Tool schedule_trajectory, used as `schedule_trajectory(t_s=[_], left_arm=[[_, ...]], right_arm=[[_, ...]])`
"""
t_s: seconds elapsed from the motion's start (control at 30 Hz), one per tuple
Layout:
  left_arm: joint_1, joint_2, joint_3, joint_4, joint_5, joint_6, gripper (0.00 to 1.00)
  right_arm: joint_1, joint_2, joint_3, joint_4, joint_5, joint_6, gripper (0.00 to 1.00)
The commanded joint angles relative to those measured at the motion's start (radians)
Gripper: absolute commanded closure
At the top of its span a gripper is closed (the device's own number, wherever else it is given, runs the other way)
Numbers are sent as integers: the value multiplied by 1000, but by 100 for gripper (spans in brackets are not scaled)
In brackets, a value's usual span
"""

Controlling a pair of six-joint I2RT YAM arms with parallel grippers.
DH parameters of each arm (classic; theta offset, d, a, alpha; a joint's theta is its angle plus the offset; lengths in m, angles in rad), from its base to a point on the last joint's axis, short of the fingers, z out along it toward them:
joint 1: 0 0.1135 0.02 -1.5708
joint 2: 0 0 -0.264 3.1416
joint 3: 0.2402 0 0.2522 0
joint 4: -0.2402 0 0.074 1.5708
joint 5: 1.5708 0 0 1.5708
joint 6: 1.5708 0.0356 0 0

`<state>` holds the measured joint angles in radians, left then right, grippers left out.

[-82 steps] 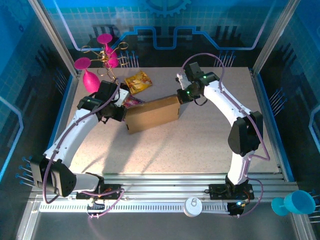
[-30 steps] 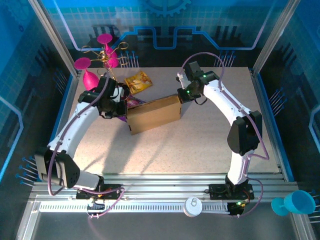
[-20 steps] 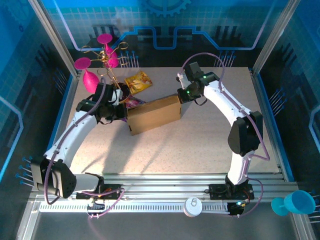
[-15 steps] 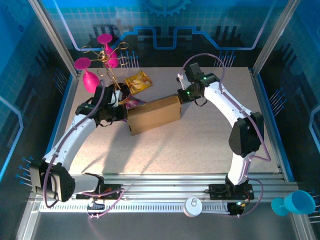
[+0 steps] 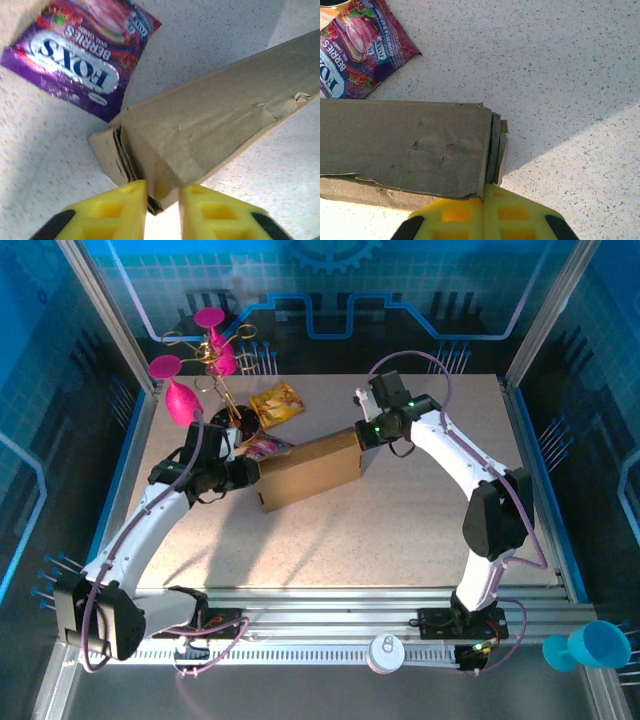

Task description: Fold the paper box

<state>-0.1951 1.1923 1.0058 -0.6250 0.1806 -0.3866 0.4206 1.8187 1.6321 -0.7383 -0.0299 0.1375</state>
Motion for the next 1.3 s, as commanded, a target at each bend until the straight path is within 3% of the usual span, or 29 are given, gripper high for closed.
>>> schedule_trajectory(t_s=[0.0,0.27,0.67,0.8,1.17,1.27], left_arm=[[8,-41,26,-66,44,-117,64],[64,-80,67,-67,156,-512,56],[83,-58,20,-60,150,-1086,41],[82,-64,-61,75,164,-1224,39],[77,-39,-131,158,170,-1326,39],[77,-25,-140,174,160,-1330,44]], right_arm=[[21,21,-24,-42,20,-15,100],[24,33,-13,-50,24,-12,100],[25,44,1,-58,22,-7,100],[25,48,8,-59,21,-7,100],[25,48,14,-64,18,-9,100],[26,48,12,-64,18,-7,100]])
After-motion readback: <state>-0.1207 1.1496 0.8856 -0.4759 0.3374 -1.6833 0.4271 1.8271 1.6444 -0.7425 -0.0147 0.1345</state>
